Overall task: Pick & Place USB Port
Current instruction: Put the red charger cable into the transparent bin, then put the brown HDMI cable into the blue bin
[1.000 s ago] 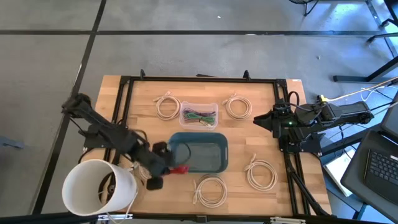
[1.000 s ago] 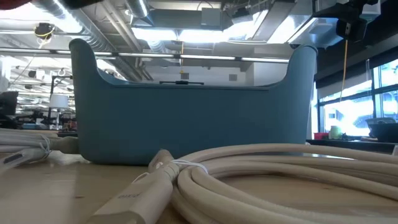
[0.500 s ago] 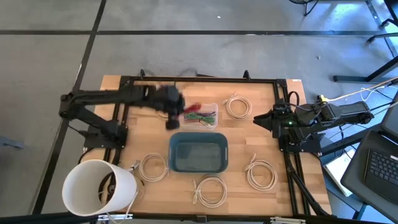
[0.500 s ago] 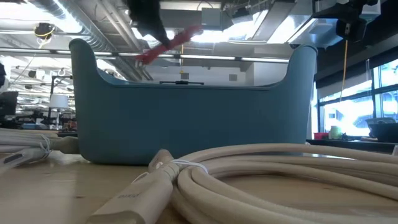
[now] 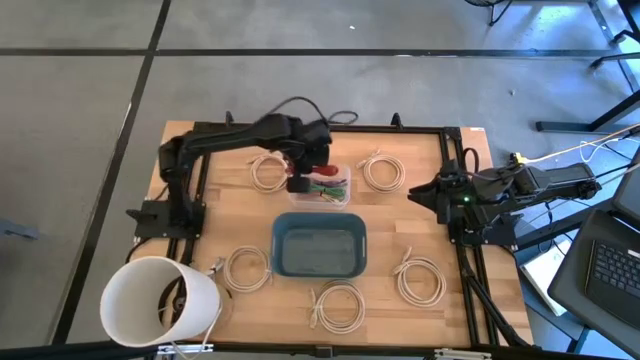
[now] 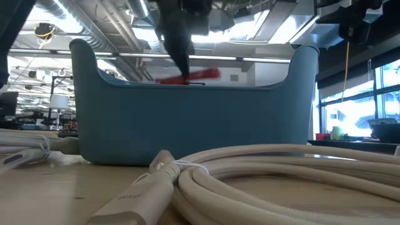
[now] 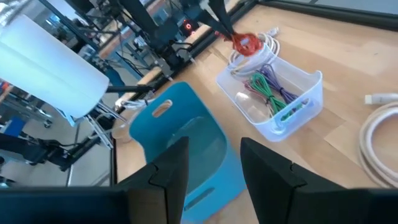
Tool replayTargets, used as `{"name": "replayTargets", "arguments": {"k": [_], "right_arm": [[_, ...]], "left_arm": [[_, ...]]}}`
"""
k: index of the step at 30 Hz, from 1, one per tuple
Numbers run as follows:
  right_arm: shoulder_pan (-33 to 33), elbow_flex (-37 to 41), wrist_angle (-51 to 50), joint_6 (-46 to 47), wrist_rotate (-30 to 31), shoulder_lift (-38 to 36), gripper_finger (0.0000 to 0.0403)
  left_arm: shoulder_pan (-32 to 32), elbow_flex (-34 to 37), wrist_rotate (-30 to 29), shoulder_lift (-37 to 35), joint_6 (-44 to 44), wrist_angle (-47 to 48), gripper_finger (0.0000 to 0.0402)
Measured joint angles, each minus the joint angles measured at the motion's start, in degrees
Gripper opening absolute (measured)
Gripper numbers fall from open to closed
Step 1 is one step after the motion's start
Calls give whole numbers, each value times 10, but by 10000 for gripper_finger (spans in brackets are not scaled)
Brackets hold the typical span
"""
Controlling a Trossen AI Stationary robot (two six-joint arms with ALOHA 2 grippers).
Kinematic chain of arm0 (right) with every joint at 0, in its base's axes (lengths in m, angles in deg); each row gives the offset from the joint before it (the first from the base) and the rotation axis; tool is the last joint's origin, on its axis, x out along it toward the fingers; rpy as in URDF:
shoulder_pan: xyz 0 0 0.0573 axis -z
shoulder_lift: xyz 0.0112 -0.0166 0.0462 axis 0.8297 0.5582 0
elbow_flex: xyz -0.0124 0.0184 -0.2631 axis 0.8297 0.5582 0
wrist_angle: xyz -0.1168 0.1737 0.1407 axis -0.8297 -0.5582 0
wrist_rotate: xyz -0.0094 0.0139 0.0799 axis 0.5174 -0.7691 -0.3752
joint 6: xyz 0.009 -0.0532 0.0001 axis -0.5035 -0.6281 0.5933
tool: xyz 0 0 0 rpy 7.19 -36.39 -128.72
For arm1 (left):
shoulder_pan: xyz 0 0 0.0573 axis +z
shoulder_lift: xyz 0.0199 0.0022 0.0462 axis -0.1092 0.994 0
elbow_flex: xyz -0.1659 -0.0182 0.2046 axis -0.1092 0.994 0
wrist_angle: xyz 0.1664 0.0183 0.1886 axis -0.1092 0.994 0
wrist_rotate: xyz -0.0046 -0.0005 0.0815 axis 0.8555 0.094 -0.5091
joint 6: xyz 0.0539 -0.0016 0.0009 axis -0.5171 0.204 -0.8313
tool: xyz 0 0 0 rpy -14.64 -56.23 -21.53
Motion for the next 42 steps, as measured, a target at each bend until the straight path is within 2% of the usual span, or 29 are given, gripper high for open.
{"name": "replayTargets", "arguments": {"k": [9,16,29,36,42], "right_arm": [[0,0,-28,0,-14,0,147],[0,0,-45,1,-17,0,147],[0,0,-47,1,-31,0,147],[0,0,-47,1,-31,0,147],[0,0,-48,0,-31,0,147]], "left_arm": [[-2,0,2,59,-1,-18,2],[-4,5,35,104,5,-48,2],[-4,5,31,178,17,-91,5],[-4,5,27,172,6,-90,43],[-5,5,-13,133,10,-89,98]]}}
